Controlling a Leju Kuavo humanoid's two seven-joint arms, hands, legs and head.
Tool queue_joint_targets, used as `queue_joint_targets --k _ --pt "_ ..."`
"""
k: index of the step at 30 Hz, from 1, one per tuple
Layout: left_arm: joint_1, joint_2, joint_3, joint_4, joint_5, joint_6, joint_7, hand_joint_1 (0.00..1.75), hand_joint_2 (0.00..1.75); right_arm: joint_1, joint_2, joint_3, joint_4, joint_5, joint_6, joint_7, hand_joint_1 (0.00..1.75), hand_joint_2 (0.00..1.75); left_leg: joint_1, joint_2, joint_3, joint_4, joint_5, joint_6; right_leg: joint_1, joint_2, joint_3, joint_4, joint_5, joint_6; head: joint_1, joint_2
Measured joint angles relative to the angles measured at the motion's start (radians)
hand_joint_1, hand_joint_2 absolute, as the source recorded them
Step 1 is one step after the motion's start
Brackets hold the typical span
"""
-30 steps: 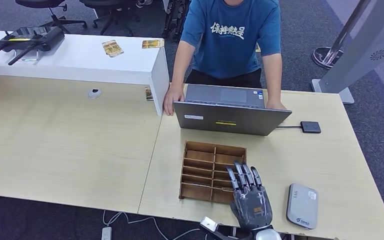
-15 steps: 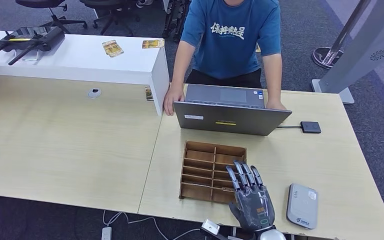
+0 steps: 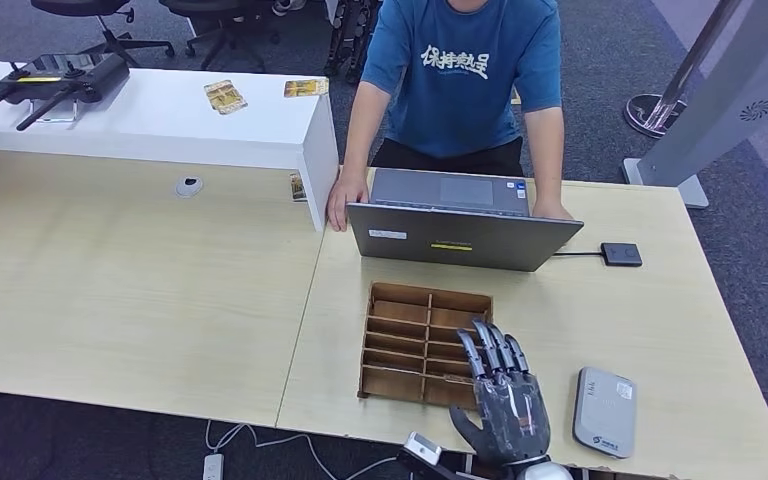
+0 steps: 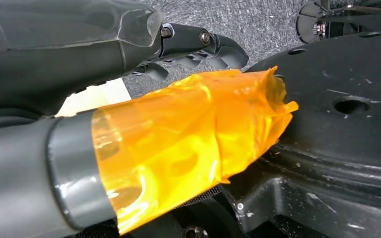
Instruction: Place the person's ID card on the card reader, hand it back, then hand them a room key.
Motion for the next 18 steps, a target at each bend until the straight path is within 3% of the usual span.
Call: queue_joint_targets --k 18 --pt "0.000 0.003 0.000 0.000 0.008 -0.006 0.004 0.00 0.00 -0.012 0.028 0.023 0.043 0.056 0.034 0.026 0.00 1.75 0.000 0.000 0.000 0.000 0.000 0.000 0.000 0.000 0.000 0.000 0.000 0.000 0.000 0.000"
